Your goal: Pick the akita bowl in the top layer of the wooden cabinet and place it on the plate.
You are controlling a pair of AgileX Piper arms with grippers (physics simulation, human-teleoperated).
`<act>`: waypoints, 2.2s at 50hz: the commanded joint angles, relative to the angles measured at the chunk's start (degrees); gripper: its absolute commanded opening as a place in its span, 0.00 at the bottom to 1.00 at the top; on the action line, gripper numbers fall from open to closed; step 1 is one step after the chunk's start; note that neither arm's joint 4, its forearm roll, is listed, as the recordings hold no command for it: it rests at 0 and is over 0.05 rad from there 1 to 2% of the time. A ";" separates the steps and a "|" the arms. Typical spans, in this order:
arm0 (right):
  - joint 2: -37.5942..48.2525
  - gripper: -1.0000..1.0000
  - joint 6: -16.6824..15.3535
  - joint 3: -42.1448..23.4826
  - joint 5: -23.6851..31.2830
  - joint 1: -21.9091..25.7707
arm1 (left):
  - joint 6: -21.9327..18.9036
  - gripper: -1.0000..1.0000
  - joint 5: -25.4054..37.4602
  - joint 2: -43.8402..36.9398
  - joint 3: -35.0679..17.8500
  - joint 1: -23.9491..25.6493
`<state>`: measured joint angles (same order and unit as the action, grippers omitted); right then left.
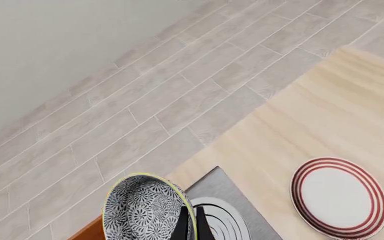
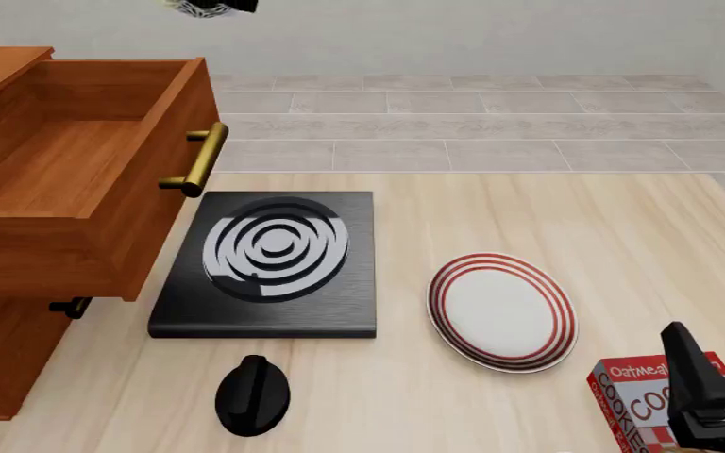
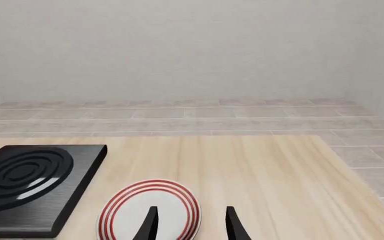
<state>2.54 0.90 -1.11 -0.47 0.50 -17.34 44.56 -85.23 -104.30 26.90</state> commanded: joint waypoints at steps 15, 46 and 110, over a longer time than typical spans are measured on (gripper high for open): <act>-1.10 1.00 0.00 -0.08 1.06 -0.08 | 0.00 0.00 -4.11 -1.93 3.64 6.72; -0.29 1.00 -0.16 -0.03 0.14 -0.05 | 0.57 0.00 -8.03 -6.41 4.99 12.35; -1.20 1.00 0.22 0.06 1.18 -0.17 | 0.19 0.00 -14.75 -17.93 7.44 20.95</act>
<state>1.70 1.09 -1.09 0.32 0.34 -17.36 30.40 -101.15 -95.69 46.78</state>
